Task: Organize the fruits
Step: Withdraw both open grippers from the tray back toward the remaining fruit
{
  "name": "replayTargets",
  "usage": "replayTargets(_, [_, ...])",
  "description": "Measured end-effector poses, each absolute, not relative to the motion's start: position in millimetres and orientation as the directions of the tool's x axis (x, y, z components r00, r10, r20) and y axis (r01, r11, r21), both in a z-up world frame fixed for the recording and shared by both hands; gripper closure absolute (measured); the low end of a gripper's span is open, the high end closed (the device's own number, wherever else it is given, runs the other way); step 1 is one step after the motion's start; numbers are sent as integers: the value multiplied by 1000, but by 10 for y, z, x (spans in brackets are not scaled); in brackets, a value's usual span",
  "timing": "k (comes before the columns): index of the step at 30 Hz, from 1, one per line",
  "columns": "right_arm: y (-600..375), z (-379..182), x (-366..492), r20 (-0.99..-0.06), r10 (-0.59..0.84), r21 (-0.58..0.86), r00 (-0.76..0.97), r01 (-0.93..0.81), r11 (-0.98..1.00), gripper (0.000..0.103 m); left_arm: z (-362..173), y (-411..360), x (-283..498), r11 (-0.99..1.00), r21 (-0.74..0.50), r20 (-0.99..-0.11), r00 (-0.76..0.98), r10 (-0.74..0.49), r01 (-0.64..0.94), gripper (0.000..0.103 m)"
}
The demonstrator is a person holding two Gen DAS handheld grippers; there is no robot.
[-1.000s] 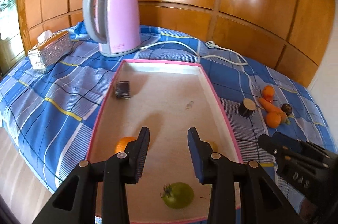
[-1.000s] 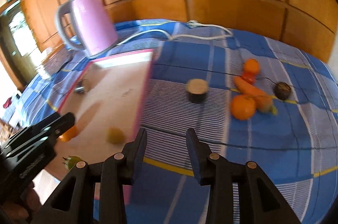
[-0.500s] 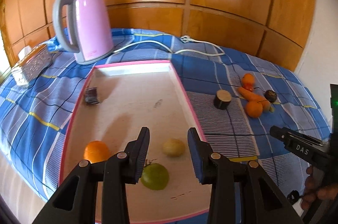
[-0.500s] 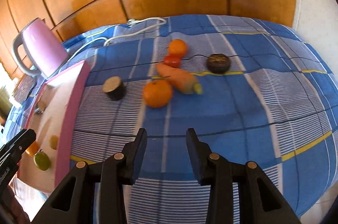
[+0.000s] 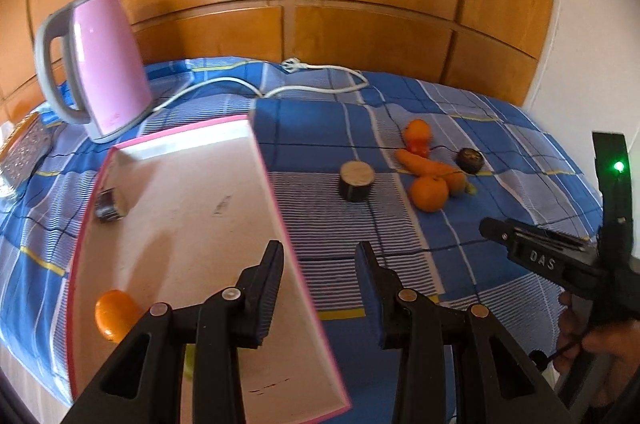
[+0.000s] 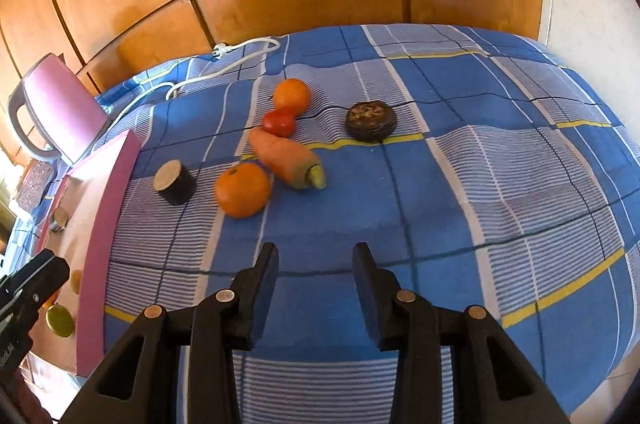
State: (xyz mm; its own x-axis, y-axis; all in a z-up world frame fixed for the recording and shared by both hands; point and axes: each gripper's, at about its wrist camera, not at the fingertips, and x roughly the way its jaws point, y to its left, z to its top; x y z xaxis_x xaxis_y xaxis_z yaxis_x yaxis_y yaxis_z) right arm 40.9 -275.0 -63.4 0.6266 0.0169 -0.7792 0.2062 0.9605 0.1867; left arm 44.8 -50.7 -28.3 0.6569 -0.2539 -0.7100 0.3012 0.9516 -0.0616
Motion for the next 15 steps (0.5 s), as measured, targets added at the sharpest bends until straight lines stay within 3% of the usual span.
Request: replayTargets(15, [-2905, -631, 731, -770, 84, 161, 633, 65, 985, 64, -409, -1025, 688, 906, -120, -747, 564, -352, 407, 66])
